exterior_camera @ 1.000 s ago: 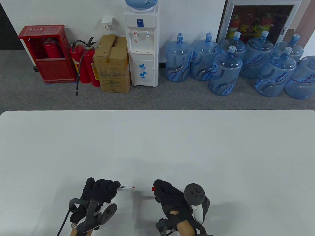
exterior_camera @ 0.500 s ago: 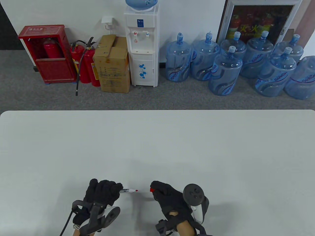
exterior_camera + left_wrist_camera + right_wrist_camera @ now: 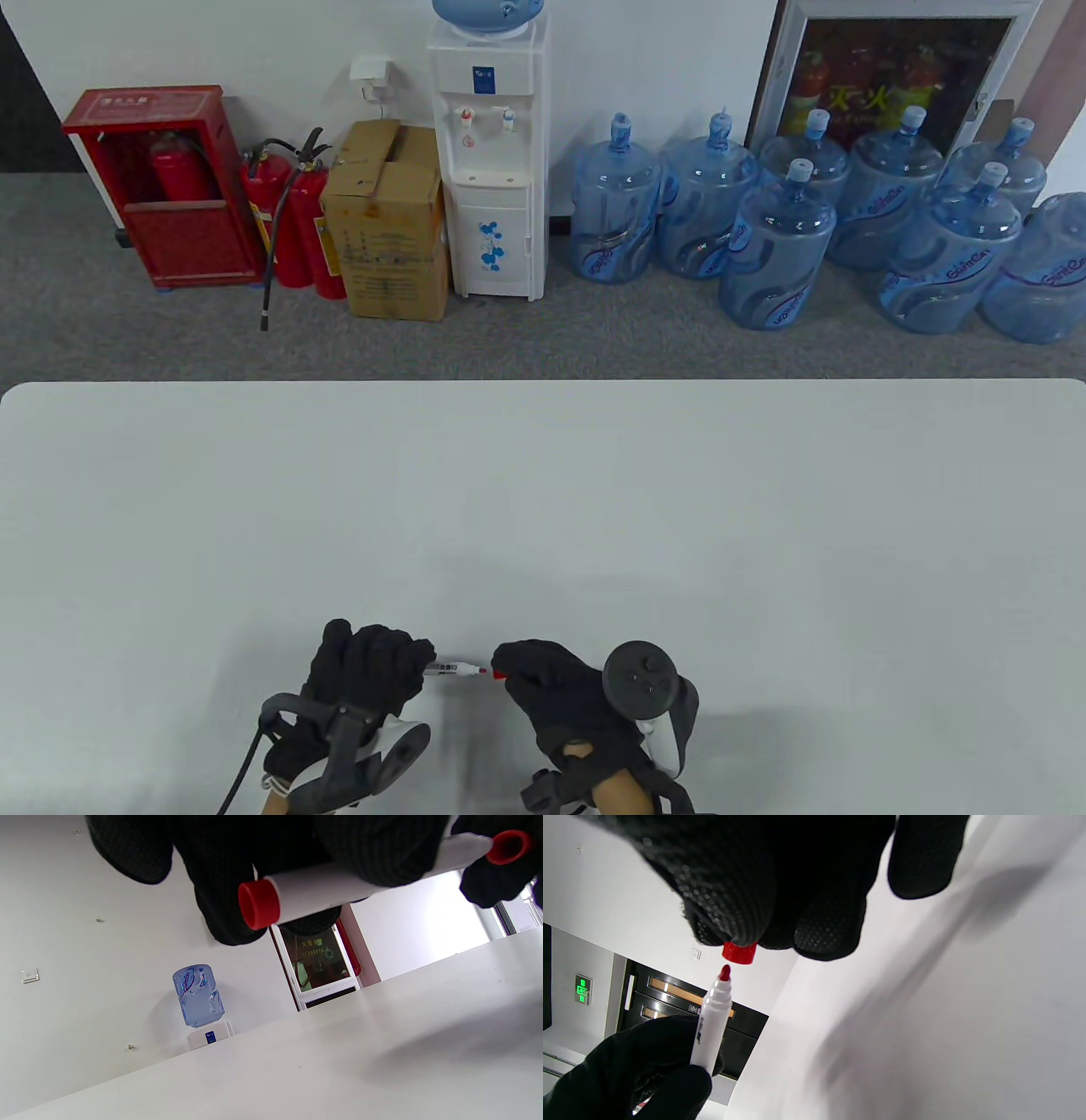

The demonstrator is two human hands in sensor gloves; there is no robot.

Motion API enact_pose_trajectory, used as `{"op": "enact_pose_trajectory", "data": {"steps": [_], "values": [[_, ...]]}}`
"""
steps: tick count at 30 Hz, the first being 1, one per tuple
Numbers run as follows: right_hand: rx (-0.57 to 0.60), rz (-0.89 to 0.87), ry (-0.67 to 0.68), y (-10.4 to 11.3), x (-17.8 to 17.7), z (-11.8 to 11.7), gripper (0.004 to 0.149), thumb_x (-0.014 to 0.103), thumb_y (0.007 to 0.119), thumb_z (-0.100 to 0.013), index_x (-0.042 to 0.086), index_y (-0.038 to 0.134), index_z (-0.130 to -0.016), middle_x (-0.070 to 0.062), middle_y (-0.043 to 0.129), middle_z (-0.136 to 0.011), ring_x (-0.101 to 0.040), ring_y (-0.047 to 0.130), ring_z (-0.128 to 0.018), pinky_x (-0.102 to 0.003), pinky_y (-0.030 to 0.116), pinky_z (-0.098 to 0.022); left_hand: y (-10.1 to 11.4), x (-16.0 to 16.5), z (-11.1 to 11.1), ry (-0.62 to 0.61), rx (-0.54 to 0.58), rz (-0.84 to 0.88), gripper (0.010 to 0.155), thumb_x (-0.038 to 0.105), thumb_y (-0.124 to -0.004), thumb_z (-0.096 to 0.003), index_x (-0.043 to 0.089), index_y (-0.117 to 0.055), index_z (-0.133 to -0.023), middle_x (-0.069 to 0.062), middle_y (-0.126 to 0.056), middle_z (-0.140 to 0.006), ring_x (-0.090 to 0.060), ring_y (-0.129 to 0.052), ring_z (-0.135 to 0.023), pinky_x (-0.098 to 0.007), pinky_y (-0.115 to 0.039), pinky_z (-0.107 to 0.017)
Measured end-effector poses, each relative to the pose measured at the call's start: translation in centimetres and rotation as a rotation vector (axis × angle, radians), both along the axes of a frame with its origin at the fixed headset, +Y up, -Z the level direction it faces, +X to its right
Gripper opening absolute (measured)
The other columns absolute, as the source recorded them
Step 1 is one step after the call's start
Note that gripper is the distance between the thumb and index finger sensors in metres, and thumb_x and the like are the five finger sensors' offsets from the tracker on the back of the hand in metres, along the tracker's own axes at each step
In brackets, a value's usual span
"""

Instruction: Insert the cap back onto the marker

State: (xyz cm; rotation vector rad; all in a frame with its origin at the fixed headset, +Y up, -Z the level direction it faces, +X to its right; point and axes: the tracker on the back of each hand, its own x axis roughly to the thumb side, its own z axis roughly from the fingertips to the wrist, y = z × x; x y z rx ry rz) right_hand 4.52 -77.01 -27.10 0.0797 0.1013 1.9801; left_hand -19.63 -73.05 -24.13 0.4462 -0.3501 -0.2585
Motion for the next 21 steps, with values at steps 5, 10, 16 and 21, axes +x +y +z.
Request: {"op": "enact_pose_trajectory", "data": {"steps": [5,10,16,21], "values": [[-0.001,0.002,0.009,-0.13,-0.32,0.05,0.040,0.034,0.090,-0.039,0.042,0.089,-0.077,0.011,0.094,-0.087,-0.014,0.102,-0.062,-0.054,0.075,-0.065,-0.08,0.09,0.01,-0.004,-0.006,0.001,0.048,0.045,-0.075,-0.0388,0.043,-0.075,-0.087,0.011,-0.096,-0.086,-0.021,-0.103,-0.079,-0.056,-0.069,-0.069],[0.008,0.003,0.005,-0.18,-0.48,0.09,0.040,0.034,0.090,-0.039,0.041,0.088,-0.078,0.011,0.094,-0.087,-0.014,0.102,-0.062,-0.053,0.076,-0.065,-0.14,0.35,0.11,-0.013,-0.007,-0.009,0.048,0.045,-0.075,-0.0388,0.043,-0.075,-0.087,0.011,-0.096,-0.086,-0.022,-0.103,-0.079,-0.056,-0.069,-0.069],[0.015,0.018,0.013,-0.18,-0.73,0.12,0.040,0.035,0.090,-0.039,0.041,0.088,-0.078,0.011,0.095,-0.087,-0.014,0.103,-0.062,-0.053,0.076,-0.065,-0.11,0.68,0.32,-0.028,-0.002,-0.009,0.048,0.045,-0.075,-0.0390,0.043,-0.075,-0.087,0.011,-0.096,-0.086,-0.021,-0.103,-0.079,-0.056,-0.069,-0.069],[0.012,0.017,0.020,-0.22,-0.88,0.15,0.041,0.034,0.090,-0.039,0.041,0.087,-0.079,0.011,0.095,-0.087,-0.014,0.103,-0.061,-0.053,0.076,-0.065,-0.14,0.85,0.43,-0.038,0.005,-0.007,0.048,0.045,-0.075,-0.0399,0.043,-0.074,-0.088,0.010,-0.095,-0.087,-0.020,-0.104,-0.079,-0.057,-0.070,-0.069]]}}
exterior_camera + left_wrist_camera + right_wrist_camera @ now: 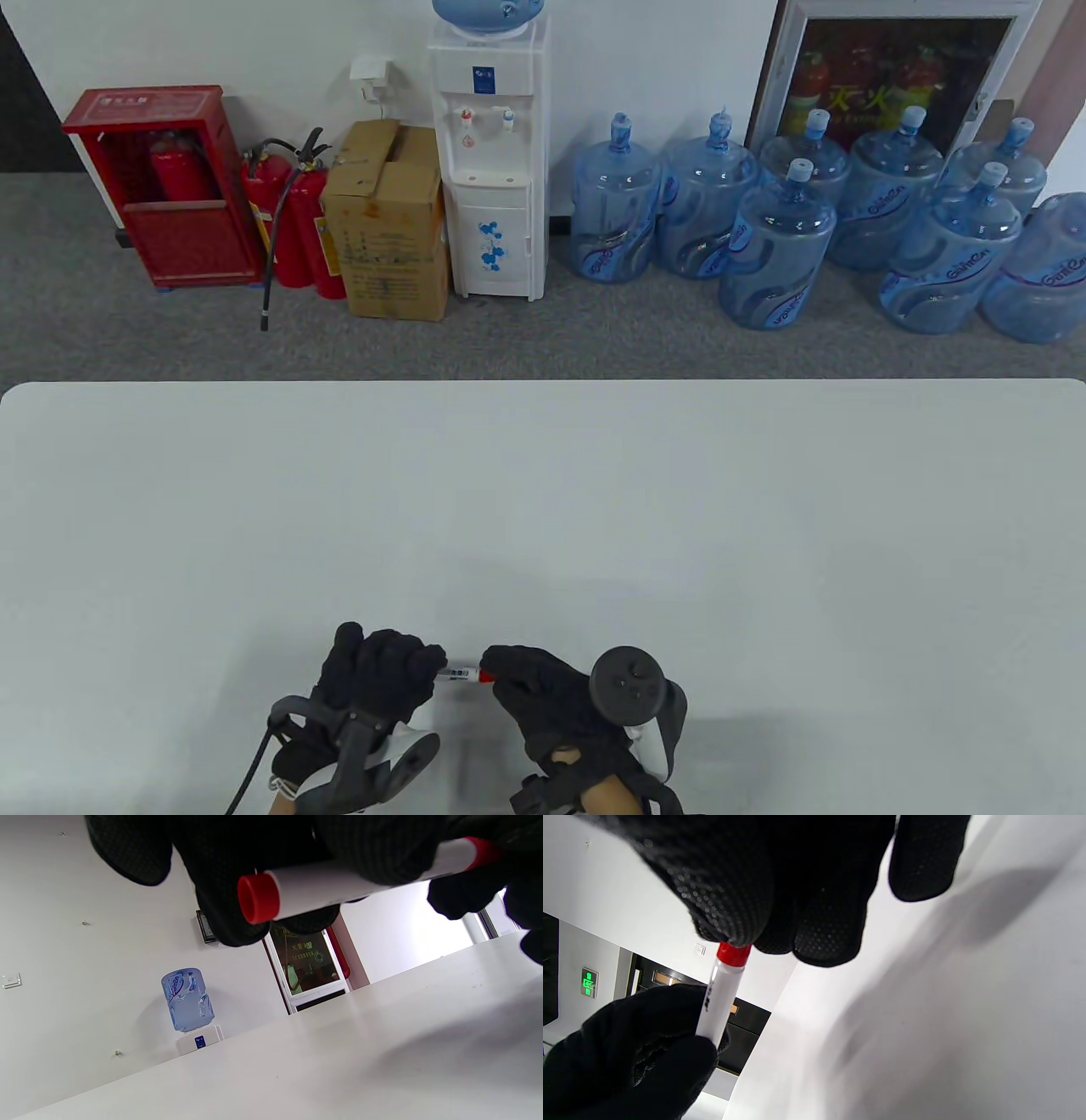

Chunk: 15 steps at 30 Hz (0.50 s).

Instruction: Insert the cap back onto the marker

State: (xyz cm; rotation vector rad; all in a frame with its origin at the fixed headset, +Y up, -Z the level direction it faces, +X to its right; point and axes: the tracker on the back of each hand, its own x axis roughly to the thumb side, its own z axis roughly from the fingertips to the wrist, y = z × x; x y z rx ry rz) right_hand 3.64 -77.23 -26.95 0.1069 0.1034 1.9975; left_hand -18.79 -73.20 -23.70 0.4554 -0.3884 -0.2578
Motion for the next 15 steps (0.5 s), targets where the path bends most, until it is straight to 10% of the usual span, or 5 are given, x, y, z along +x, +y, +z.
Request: {"op": "enact_pose_trajectory", "data": {"steps": [15], "values": [[-0.074,-0.068,0.050,-0.45,-0.26,-0.13,0.048,0.034,0.083,-0.041,0.029,0.080,-0.089,0.003,0.097,-0.080,-0.012,0.103,-0.055,-0.054,0.075,-0.065,-0.33,0.93,0.71,-0.046,0.037,-0.012,0.050,0.037,-0.070,-0.0413,0.036,-0.073,-0.091,0.004,-0.087,-0.091,-0.023,-0.103,-0.072,-0.058,-0.069,-0.068]]}}
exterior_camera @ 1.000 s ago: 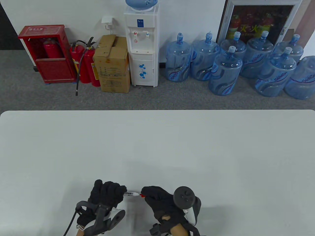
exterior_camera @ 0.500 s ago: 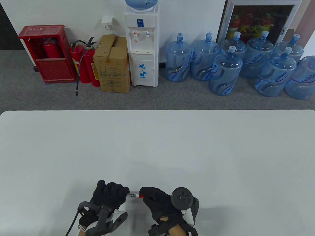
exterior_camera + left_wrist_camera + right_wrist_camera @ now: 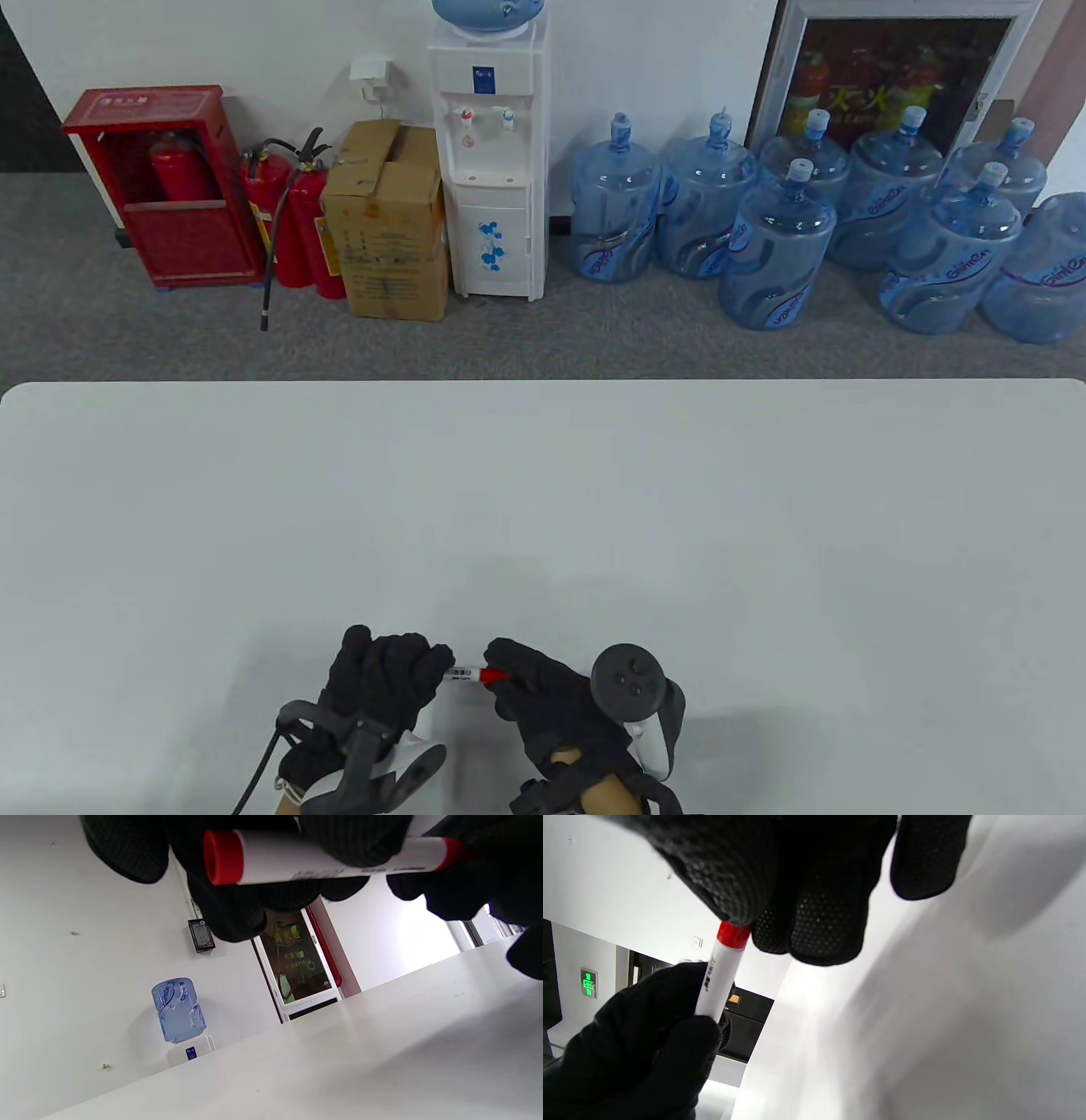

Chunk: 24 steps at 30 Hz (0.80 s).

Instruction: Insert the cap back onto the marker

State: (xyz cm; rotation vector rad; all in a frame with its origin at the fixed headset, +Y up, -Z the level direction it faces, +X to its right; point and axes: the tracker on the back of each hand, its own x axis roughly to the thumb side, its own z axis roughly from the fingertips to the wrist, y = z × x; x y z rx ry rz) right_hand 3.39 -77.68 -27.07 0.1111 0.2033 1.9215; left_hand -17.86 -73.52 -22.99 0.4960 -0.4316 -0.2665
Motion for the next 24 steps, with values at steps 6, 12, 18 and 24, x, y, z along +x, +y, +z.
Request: {"op": "enact_pose_trajectory", "data": {"steps": [6,12,18,24], "values": [[-0.030,0.030,0.065,-0.1,-0.1,-0.1,0.048,0.037,0.078,-0.042,0.022,0.080,-0.088,0.001,0.099,-0.068,-0.012,0.104,-0.047,-0.054,0.076,-0.064,-0.2,0.5,0.5,-0.031,0.023,-0.015,0.049,0.035,-0.071,-0.0397,0.032,-0.076,-0.089,0.002,-0.089,-0.088,-0.025,-0.104,-0.069,-0.059,-0.069,-0.067],[0.016,0.067,0.055,0.5,0.0,-0.2,0.049,0.043,0.077,-0.040,0.020,0.085,-0.081,0.006,0.105,-0.052,-0.006,0.108,-0.029,-0.045,0.084,-0.059,0.1,1.1,1.1,-0.045,0.074,-0.018,0.049,0.034,-0.071,-0.0389,0.030,-0.076,-0.088,0.000,-0.089,-0.086,-0.027,-0.103,-0.069,-0.061,-0.068,-0.067],[0.013,0.098,0.055,0.2,0.1,-0.2,0.051,0.049,0.074,-0.038,0.015,0.089,-0.073,0.010,0.107,-0.036,-0.004,0.108,-0.014,-0.038,0.090,-0.051,0.0,1.9,1.7,-0.060,0.129,-0.055,0.049,0.034,-0.072,-0.0378,0.029,-0.077,-0.086,-0.001,-0.089,-0.084,-0.028,-0.102,-0.068,-0.062,-0.067,-0.067],[-0.015,0.071,0.069,0.0,-0.1,-0.2,0.053,0.056,0.067,-0.037,0.017,0.093,-0.062,0.012,0.104,-0.023,-0.005,0.105,-0.004,-0.036,0.092,-0.046,0.4,2.3,2.3,-0.077,0.177,-0.074,0.049,0.035,-0.073,-0.0371,0.027,-0.077,-0.085,-0.002,-0.089,-0.083,-0.028,-0.102,-0.066,-0.062,-0.067,-0.067]]}}
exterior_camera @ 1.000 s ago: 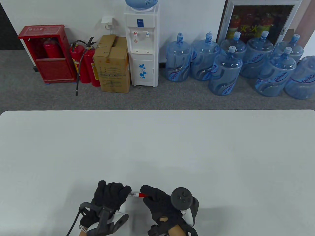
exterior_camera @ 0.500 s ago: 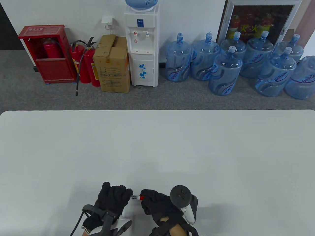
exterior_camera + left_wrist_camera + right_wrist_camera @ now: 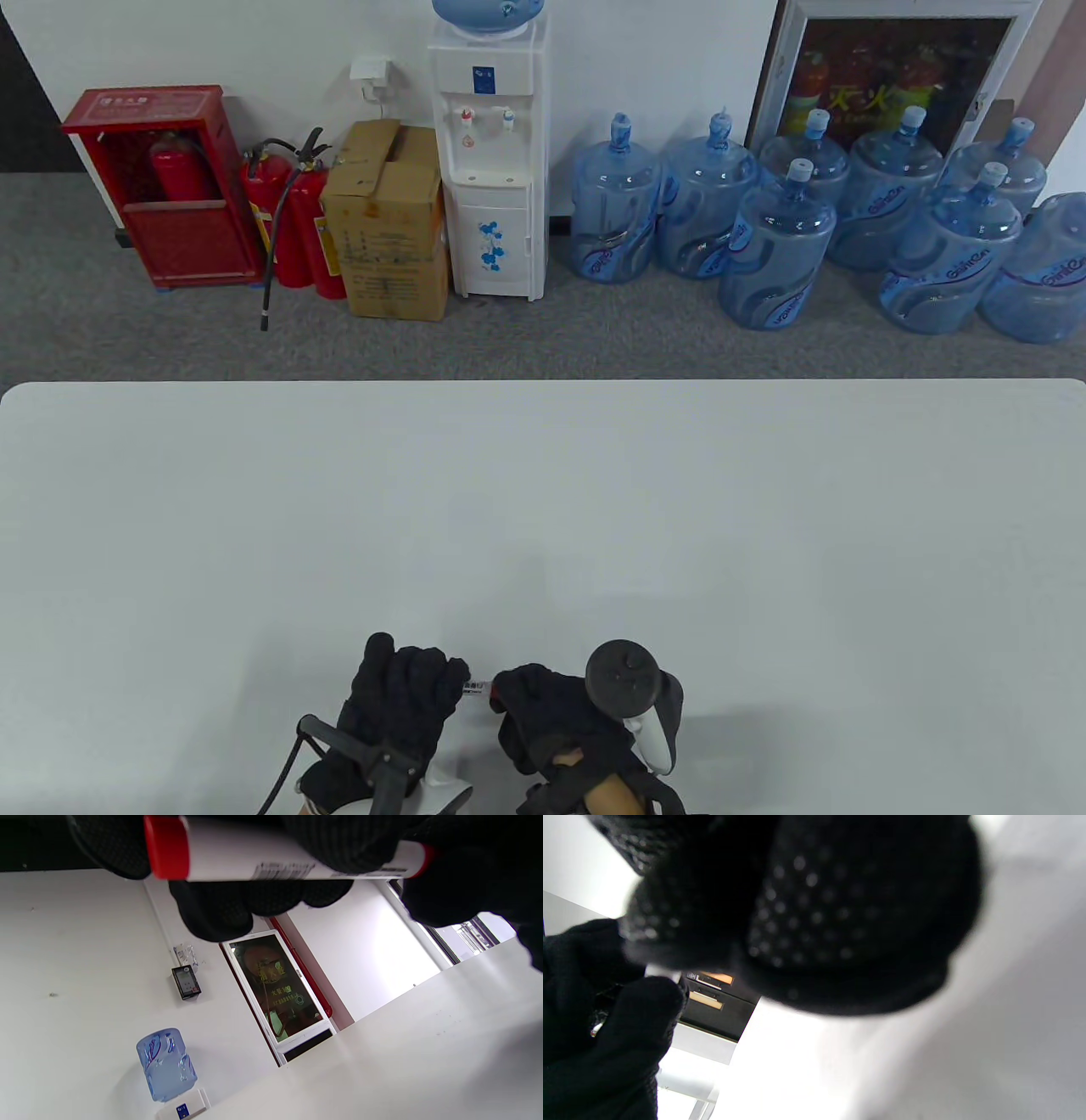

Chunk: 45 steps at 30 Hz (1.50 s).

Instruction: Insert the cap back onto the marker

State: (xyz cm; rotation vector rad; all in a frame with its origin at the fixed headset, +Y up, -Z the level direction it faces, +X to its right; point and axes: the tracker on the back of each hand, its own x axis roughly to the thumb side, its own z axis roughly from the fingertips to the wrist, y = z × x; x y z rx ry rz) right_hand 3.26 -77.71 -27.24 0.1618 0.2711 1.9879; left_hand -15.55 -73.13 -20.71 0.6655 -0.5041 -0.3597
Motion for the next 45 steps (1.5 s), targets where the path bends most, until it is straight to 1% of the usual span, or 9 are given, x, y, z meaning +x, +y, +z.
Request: {"op": "enact_pose_trajectory", "data": {"steps": [8,10,16,20,24,26,31,37,45], "values": [[-0.075,-0.106,-0.024,-0.5,0.1,-0.2,0.053,0.066,0.068,-0.037,0.021,0.096,-0.040,0.013,0.101,-0.007,-0.009,0.103,0.004,-0.038,0.093,-0.043,0.0,0.9,0.7,-0.034,0.025,-0.035,0.050,0.036,-0.074,-0.0351,0.026,-0.080,-0.083,-0.002,-0.093,-0.078,-0.026,-0.105,-0.057,-0.061,-0.072,-0.064],[-0.059,-0.103,-0.032,-0.3,0.3,-0.2,0.053,0.066,0.069,-0.037,0.020,0.096,-0.040,0.012,0.101,-0.008,-0.010,0.103,0.003,-0.039,0.092,-0.044,-0.1,0.9,0.6,-0.033,-0.019,0.008,0.050,0.037,-0.073,-0.0362,0.025,-0.080,-0.084,-0.003,-0.093,-0.077,-0.026,-0.105,-0.055,-0.060,-0.072,-0.064],[0.058,0.056,-0.012,0.4,0.4,-0.3,0.052,0.061,0.072,-0.038,0.019,0.091,-0.062,0.007,0.105,-0.030,-0.010,0.107,-0.015,-0.042,0.088,-0.051,-0.1,0.1,-0.6,-0.008,-0.205,0.118,0.048,0.044,-0.073,-0.0386,0.029,-0.082,-0.084,0.001,-0.095,-0.074,-0.020,-0.106,-0.049,-0.055,-0.076,-0.061],[0.032,0.026,0.004,0.1,0.6,-0.4,0.052,0.060,0.073,-0.038,0.021,0.089,-0.068,0.005,0.105,-0.038,-0.011,0.107,-0.022,-0.044,0.086,-0.053,-0.1,-0.1,-0.9,0.008,-0.235,0.122,0.048,0.046,-0.072,-0.0397,0.032,-0.081,-0.085,0.004,-0.095,-0.076,-0.018,-0.107,-0.050,-0.053,-0.076,-0.061],[0.039,0.050,-0.010,0.1,1.1,-0.4,0.056,0.058,0.072,-0.041,0.023,0.082,-0.083,0.006,0.102,-0.052,-0.013,0.107,-0.035,-0.048,0.083,-0.056,-0.3,-0.6,-1.4,0.038,-0.277,0.115,0.048,0.048,-0.071,-0.0406,0.034,-0.081,-0.086,0.005,-0.097,-0.078,-0.018,-0.107,-0.050,-0.053,-0.077,-0.061],[0.059,0.054,-0.051,0.5,1.9,-0.5,0.055,0.056,0.072,-0.042,0.023,0.080,-0.085,0.005,0.102,-0.057,-0.014,0.107,-0.040,-0.049,0.083,-0.057,-0.4,-1.1,-1.8,0.069,-0.297,0.113,0.048,0.049,-0.071,-0.0409,0.036,-0.081,-0.086,0.006,-0.096,-0.080,-0.017,-0.108,-0.050,-0.052,-0.078,-0.061],[0.164,0.183,-0.183,2.0,4.8,-0.6,0.052,0.056,0.072,-0.043,0.025,0.083,-0.084,0.002,0.102,-0.065,-0.017,0.107,-0.049,-0.051,0.081,-0.058,-0.4,-3.5,-3.3,0.230,-0.322,0.148,0.048,0.052,-0.073,-0.0414,0.038,-0.082,-0.086,0.004,-0.094,-0.083,-0.014,-0.108,-0.048,-0.052,-0.079,-0.059],[0.299,0.481,-0.387,3.4,7.9,-0.2,0.059,0.058,0.068,-0.043,0.026,0.078,-0.092,-0.001,0.092,-0.089,-0.026,0.099,-0.076,-0.057,0.073,-0.064,-0.4,-7.5,-5.1,0.460,-0.372,0.237,0.048,0.052,-0.076,-0.0419,0.034,-0.085,-0.085,0.003,-0.098,-0.074,-0.014,-0.110,-0.044,-0.051,-0.081,-0.056],[0.346,0.757,-0.408,4.2,8.3,0.1,0.068,0.061,0.063,-0.043,0.025,0.066,-0.101,-0.003,0.072,-0.108,-0.030,0.077,-0.100,-0.060,0.057,-0.070,-0.8,-10.9,-6.2,0.668,-0.423,0.294,0.049,0.054,-0.079,-0.0414,0.028,-0.090,-0.081,0.002,-0.103,-0.065,-0.014,-0.112,-0.035,-0.050,-0.084,-0.052]]}}
